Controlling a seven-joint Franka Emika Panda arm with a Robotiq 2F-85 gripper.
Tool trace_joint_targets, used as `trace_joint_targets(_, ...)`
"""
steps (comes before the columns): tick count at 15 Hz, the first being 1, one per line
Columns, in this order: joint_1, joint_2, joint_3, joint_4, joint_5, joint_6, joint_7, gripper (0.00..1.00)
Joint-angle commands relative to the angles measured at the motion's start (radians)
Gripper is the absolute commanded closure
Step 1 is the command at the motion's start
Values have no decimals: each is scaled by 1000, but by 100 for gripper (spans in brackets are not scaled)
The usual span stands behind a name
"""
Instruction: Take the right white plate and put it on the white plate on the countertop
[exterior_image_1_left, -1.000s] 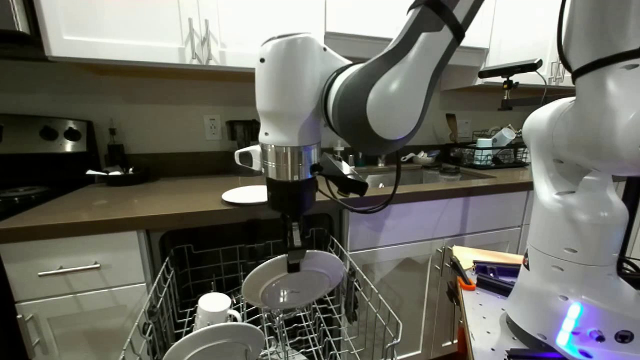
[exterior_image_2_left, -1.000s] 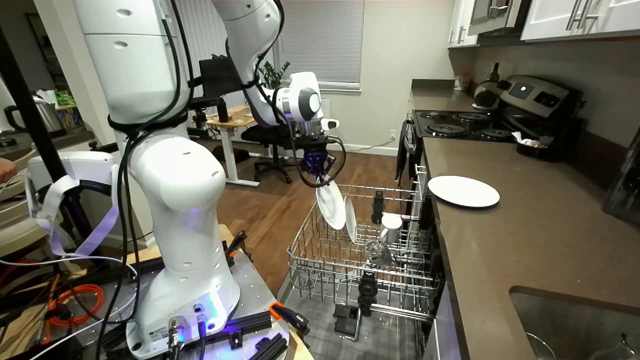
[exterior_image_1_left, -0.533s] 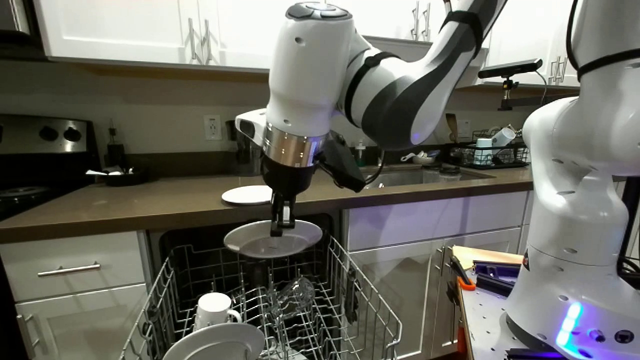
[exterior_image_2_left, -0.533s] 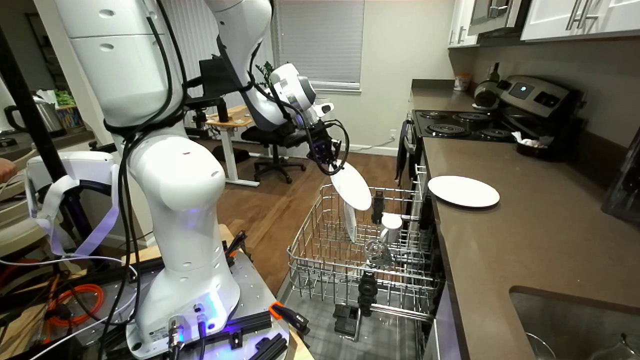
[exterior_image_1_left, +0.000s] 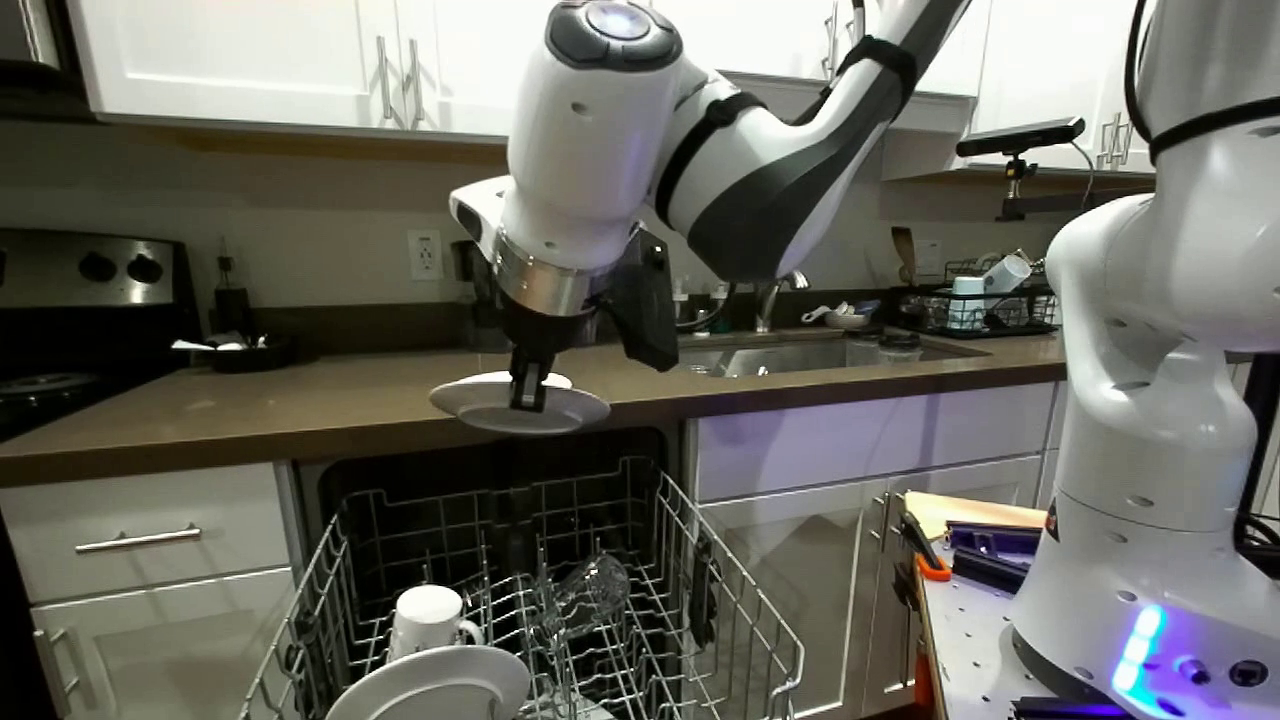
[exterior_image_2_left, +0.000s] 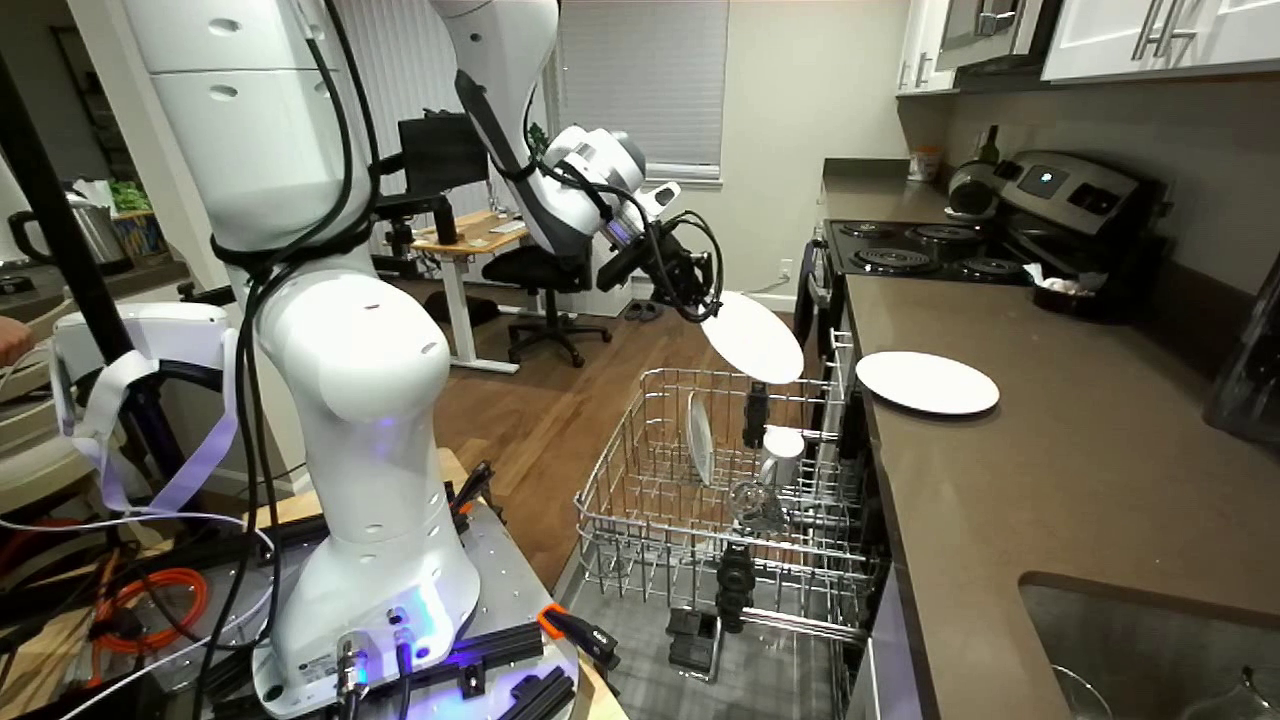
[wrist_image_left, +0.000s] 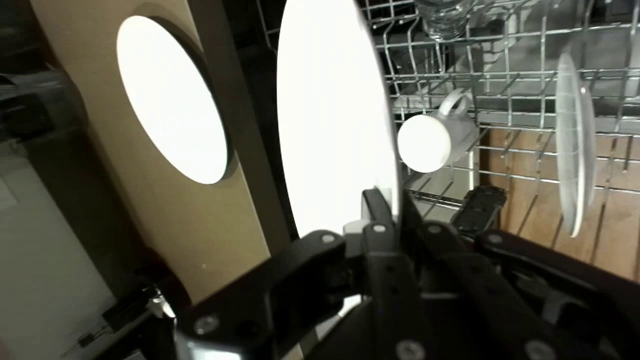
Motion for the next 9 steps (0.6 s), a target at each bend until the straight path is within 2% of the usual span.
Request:
trace_joint_targets(1,-1,78,-13,109,-103,-100,86,93)
trace_joint_targets(9,23,236,-44,275,-194,-286,160,93)
